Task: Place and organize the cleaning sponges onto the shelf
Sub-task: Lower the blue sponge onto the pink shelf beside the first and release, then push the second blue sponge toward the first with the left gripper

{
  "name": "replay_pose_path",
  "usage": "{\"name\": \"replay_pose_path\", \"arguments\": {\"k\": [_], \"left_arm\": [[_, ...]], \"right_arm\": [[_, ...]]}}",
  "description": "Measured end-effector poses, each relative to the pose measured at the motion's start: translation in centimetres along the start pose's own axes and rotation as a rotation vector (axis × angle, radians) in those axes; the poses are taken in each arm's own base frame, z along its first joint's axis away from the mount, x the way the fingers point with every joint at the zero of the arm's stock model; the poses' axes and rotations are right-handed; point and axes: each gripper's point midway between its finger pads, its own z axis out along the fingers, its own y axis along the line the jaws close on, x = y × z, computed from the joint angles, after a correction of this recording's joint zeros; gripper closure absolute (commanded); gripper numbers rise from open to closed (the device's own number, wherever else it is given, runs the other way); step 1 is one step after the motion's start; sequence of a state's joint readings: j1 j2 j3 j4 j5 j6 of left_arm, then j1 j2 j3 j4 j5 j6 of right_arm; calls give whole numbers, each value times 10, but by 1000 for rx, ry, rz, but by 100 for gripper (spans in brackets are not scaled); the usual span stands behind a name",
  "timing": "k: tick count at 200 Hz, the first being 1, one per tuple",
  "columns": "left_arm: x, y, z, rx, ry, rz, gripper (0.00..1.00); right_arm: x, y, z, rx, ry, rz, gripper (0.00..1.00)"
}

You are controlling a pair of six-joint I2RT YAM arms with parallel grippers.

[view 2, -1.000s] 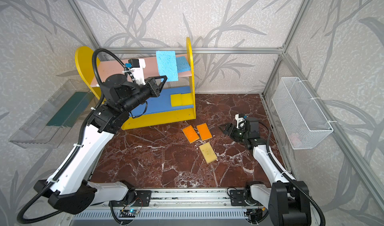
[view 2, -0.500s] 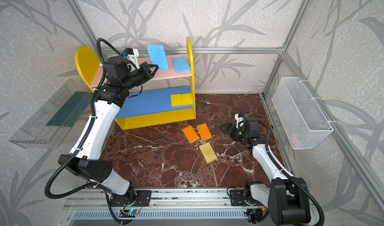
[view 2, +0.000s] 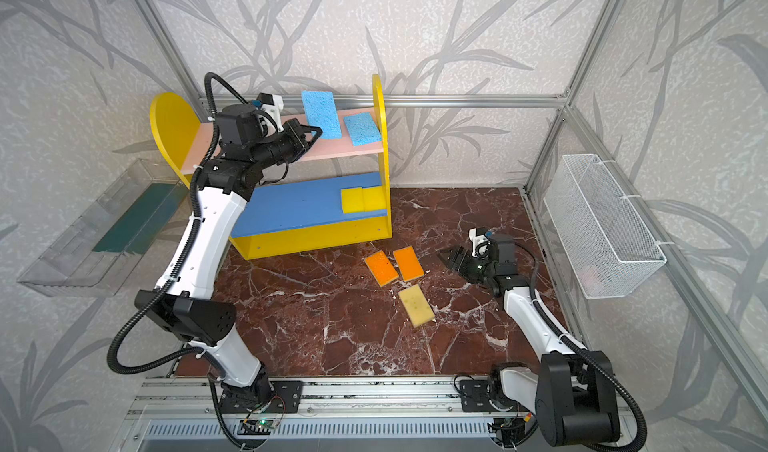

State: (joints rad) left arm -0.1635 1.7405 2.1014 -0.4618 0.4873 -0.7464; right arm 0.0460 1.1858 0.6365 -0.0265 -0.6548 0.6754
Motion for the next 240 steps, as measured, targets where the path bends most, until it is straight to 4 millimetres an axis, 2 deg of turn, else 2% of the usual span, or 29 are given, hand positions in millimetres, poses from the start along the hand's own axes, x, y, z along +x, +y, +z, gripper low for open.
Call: {"name": "replay_pose_path", "arguments": {"k": [40,69,98,103,117,171,203,240], "left_arm": [[5,9,4,-22,8,-36,100],[4,7,4,-11,8,-46,67],[6,8,6,-5,14,-57,46],[6,8,6,-4,14,-57,37],[7,8,6,-5,17,-59,26],[9,3,-3,0,19,-46,17],[19,1,-23,-2,22,-47,9],[28,-7,-44,17,18,-43,7]], "right_arm": [[0,0,0,0,0,-1,23],[0,0,0,0,0,-7,22],[0,0,0,0,0,-11,22],[0,0,0,0,1,-11,22],[0,0,0,0,0,-12,22],[4,-3,0,5,7,-7,22],[4,-4,0,5,7,-7,22],[4,-4,0,5,7,-7,22]]}}
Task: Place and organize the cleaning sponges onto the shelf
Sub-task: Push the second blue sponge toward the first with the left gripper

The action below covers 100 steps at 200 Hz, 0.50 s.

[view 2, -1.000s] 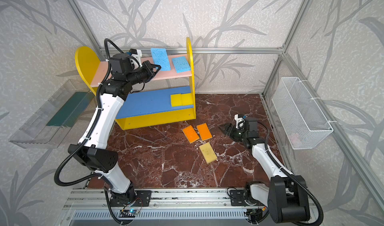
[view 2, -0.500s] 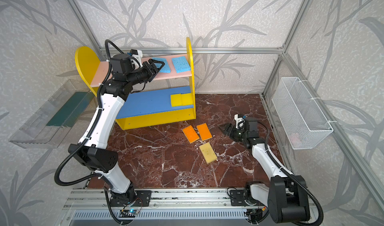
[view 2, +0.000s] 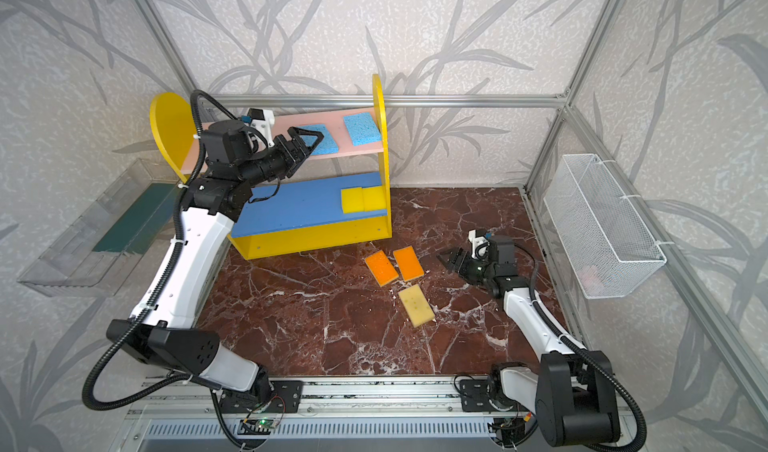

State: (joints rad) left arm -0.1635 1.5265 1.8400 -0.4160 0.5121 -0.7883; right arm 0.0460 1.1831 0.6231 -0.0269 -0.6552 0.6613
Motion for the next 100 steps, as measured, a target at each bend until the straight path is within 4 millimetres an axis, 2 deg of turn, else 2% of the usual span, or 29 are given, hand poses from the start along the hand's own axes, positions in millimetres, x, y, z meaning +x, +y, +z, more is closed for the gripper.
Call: {"name": "replay_pose_path", "arguments": {"k": [39,100], "left_arm": [[2,-5,-11,0,-4,17,6],[13,17,-9,-63,30,-4,6]], "right_arm": [[2,-2,0,2,3,3,22],[2,-1,0,2,3,3,22]]}}
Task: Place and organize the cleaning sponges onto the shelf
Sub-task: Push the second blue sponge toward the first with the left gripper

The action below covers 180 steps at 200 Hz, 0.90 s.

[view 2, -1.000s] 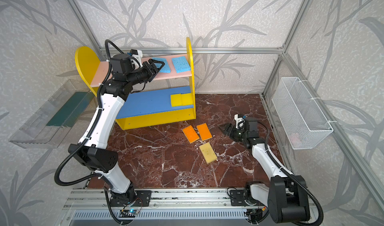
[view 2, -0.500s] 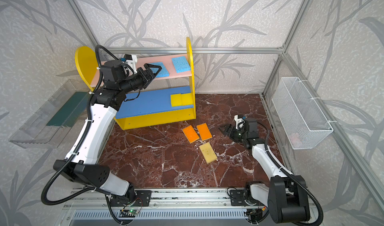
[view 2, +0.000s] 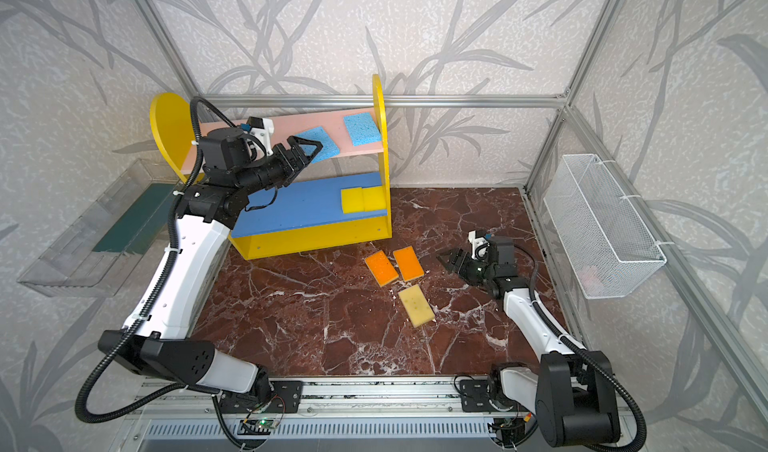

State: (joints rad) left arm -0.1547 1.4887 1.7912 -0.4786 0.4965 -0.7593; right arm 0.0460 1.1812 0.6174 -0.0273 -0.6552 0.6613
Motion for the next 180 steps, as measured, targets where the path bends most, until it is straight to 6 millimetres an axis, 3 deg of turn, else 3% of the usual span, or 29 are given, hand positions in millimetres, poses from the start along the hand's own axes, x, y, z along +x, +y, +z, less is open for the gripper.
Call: {"name": "replay_pose_path", "arguments": {"k": [30,54,80,92,117,135,180], "left_arm": [[0,10,-3,-42,-16,0,17],[-5,5,-17,-59,-53,41,40],[-16,-9,-35,-54,-102,121,80],[-20,-16,-41,-50,-118,153,93],[-33,-30,-47,-44,-137,203,100],[-41,-35,-44,-46,-137,222,100],[-45,-12,-14,-132,-75,234,100]], "right_arm": [[0,1,-1,-3,-3,-3,22],[0,1,-1,-2,-2,-3,22],[1,0,-1,-1,-1,-1,22],[1,0,-1,0,0,-1,23],[1,0,-1,-1,0,-1,23],[1,0,-1,-1,0,-1,23],[1,0,0,0,0,-3,23]]}}
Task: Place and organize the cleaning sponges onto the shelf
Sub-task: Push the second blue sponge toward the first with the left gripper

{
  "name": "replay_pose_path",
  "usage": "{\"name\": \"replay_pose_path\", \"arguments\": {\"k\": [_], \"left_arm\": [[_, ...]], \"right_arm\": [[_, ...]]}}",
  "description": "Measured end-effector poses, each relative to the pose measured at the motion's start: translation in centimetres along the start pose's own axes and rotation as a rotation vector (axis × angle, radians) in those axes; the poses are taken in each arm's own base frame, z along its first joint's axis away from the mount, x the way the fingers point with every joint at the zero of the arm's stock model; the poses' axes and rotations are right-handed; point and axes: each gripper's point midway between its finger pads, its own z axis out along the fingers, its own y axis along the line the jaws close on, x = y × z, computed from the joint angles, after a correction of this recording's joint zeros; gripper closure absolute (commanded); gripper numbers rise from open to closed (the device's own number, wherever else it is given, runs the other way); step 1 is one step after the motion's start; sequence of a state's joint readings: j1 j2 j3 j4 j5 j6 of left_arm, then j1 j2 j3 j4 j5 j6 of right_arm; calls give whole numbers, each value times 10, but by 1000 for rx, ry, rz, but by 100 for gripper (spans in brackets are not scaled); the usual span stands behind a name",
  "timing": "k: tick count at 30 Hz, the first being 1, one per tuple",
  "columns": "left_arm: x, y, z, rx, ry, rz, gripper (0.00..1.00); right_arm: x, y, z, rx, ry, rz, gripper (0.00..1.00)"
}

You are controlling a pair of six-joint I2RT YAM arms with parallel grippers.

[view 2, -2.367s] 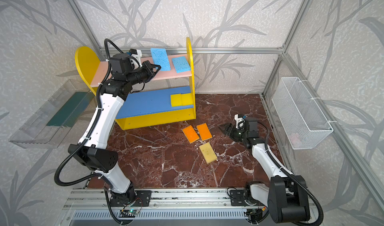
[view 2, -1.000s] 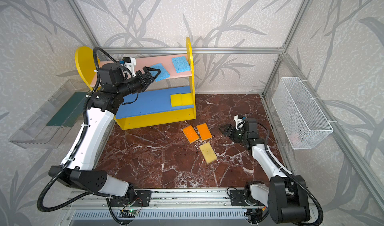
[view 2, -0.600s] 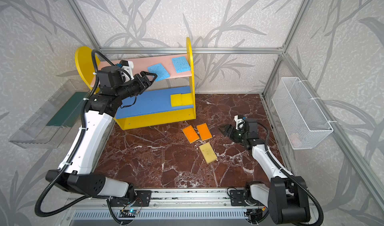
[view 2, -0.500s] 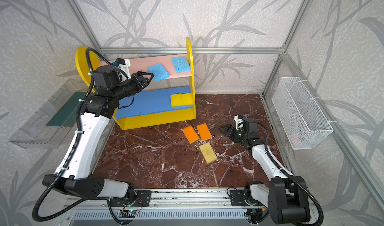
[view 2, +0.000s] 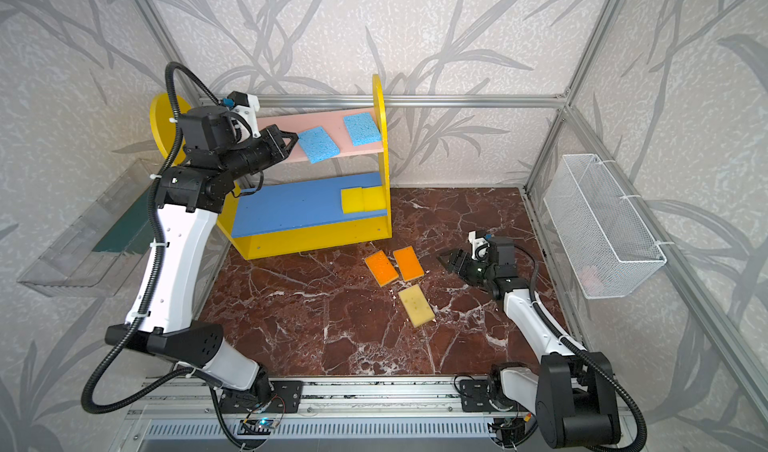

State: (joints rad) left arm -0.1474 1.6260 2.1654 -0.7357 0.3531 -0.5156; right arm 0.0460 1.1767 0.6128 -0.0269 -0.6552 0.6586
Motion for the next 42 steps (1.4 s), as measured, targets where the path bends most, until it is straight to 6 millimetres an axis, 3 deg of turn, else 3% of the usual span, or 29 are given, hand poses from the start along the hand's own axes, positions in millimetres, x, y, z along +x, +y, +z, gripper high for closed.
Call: {"name": "replay_pose_path", "arguments": {"k": [5,20,27,42], "left_arm": [[8,20,18,-77,53,10,100],[14,47,19,-214,72,37,100],[22,59,36,-243,107,35,100],[16,57,58,-210,101,26,100]], "right_arm": [[0,0,0,1,1,-1,23],[2,-4,3,8,12,8,23],[2,-4,3,8,12,8,23],[3,-10,6,24,19,20,23]]}}
